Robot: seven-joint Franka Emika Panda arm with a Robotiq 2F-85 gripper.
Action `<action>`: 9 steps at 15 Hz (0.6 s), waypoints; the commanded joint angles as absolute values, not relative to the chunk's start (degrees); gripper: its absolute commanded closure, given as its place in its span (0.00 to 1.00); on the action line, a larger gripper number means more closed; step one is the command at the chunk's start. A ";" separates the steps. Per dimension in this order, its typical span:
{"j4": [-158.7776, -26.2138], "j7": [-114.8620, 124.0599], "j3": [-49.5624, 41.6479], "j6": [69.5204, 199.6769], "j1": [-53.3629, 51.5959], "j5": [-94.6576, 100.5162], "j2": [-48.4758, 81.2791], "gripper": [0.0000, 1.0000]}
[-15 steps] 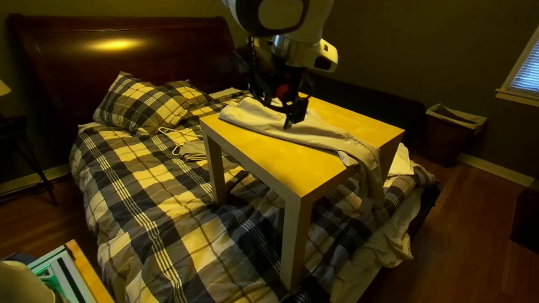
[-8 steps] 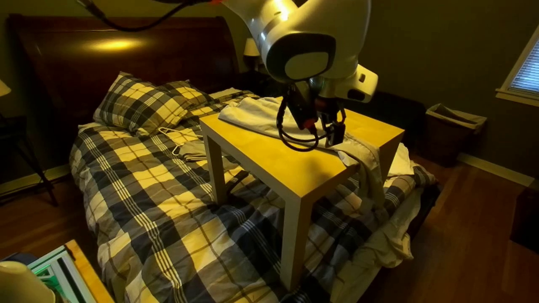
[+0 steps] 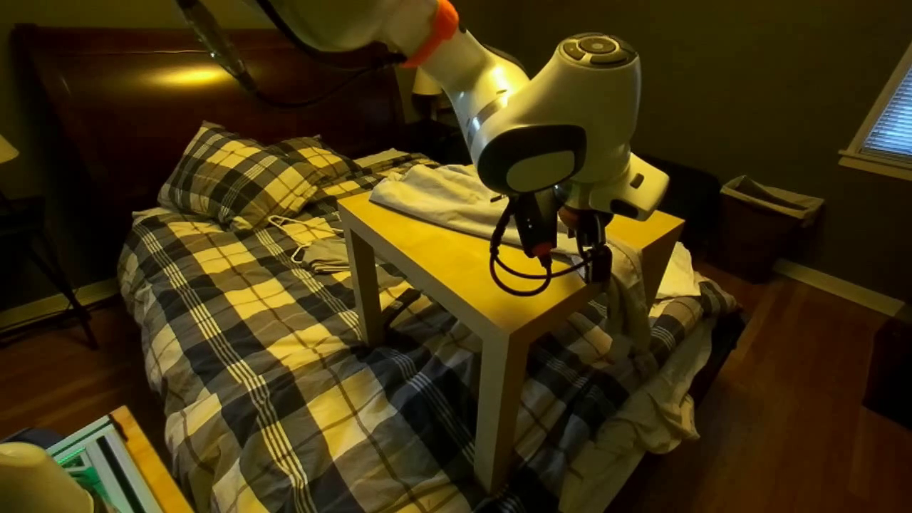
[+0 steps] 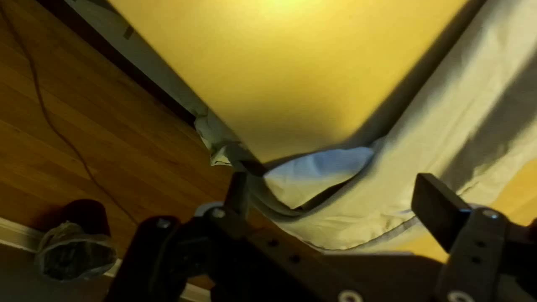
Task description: Fold the cloth on the table and then put it on the bed
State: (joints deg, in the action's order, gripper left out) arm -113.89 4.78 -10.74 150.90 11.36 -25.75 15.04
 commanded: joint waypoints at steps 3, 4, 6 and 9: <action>-110.70 9.82 -8.66 157.37 12.31 -26.38 21.17 0.00; -110.23 10.44 -8.27 158.25 12.46 -26.60 21.92 0.00; -109.56 11.37 -7.75 159.45 12.65 -26.37 23.03 0.15; -109.00 11.92 -7.22 160.83 13.05 -26.46 23.45 0.42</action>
State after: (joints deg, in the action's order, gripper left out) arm -110.50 10.63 -8.65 159.27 11.86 -25.75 22.21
